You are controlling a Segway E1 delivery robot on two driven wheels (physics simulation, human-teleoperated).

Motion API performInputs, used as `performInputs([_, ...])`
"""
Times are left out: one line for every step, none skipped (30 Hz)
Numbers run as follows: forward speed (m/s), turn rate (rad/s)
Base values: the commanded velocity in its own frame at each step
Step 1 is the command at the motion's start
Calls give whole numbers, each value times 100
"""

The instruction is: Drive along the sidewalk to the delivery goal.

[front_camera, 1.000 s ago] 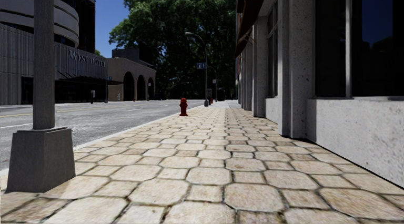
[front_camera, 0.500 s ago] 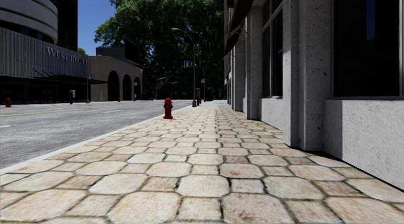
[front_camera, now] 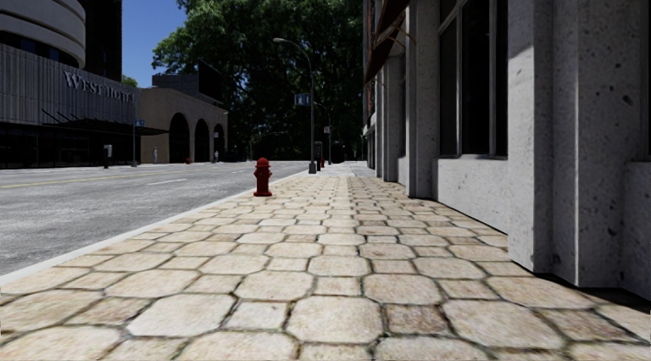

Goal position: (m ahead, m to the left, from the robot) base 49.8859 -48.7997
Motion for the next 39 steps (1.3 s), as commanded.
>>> performInputs([200, -26])
performInputs([200, -26])
performInputs([200, -30])
performInputs([200, -31])
performInputs([200, -31])
performInputs([200, -17])
performInputs([200, -17])
performInputs([200, 0])
performInputs([200, 0])
performInputs([200, 0])
performInputs([200, 0])
performInputs([200, 0])
performInputs([200, 0])
performInputs([200, 0])
performInputs([200, 0])
performInputs([200, 0])
performInputs([200, 0])
performInputs([200, 0])
performInputs([200, 0])
performInputs([200, 0])
performInputs([200, 0])
performInputs([200, 0])
performInputs([200, 0])
performInputs([200, 0])
performInputs([200, 0])
performInputs([200, 0])
performInputs([200, 0])
performInputs([200, 0])
performInputs([200, 0])
performInputs([200, 0])
performInputs([200, 0])
performInputs([200, 0])
performInputs([200, 0])
performInputs([200, 0])
performInputs([200, -17])
performInputs([200, -17])
performInputs([200, -26])
performInputs([200, -29])
performInputs([200, -30])
